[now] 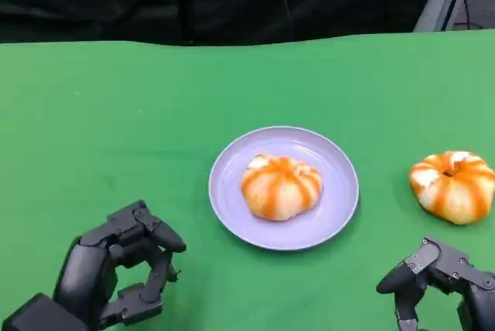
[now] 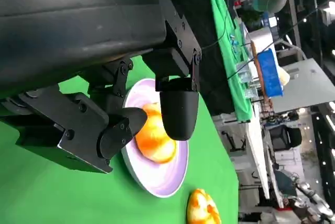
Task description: Grasp the bread from the table and place it into the plate.
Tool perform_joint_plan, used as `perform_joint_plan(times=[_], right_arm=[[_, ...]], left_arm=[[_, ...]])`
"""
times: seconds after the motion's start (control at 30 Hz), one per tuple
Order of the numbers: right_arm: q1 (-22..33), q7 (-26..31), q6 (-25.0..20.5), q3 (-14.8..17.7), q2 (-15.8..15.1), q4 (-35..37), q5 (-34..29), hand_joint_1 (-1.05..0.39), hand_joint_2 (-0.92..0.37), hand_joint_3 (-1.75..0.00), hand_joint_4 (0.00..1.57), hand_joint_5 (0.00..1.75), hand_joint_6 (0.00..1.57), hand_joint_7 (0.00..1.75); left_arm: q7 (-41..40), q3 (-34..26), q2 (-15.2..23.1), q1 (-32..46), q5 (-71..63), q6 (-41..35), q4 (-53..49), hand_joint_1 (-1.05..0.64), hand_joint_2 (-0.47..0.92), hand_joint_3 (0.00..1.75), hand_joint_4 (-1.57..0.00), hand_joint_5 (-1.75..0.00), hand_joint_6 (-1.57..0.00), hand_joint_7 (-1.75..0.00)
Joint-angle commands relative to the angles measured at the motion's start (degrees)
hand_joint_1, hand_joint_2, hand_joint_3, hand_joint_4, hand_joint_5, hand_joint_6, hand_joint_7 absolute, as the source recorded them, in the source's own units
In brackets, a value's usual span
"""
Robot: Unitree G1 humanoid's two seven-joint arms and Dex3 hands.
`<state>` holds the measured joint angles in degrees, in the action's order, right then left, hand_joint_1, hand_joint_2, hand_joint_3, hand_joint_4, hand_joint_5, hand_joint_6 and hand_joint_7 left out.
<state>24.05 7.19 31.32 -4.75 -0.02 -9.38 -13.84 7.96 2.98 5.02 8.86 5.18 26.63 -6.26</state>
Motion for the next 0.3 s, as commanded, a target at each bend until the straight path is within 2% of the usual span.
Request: perform_joint_plan(times=[0.03, 0.3], right_arm=[[0.56, -0.08, 0.59, 0.83, -0.87, -0.05, 0.61, 0.07, -0.37, -1.30, 0.81, 1.65, 0.79, 1.30], [0.80, -0.01, 0.72, 0.66, -0.82, -0.02, 0.64, 0.07, -0.38, -1.29, 0.81, 1.66, 0.79, 1.31]], left_arm=[[1.53, -0.71, -0.10, 1.13, 1.31, -0.31, 0.96, 0.03, 0.58, 1.03, -0.71, -1.64, -0.73, -1.34], [2.86, -0.81, -0.45, 2.28, 1.79, -0.78, 2.34, 0.05, 0.57, 1.09, -0.73, -1.65, -0.73, -1.36]])
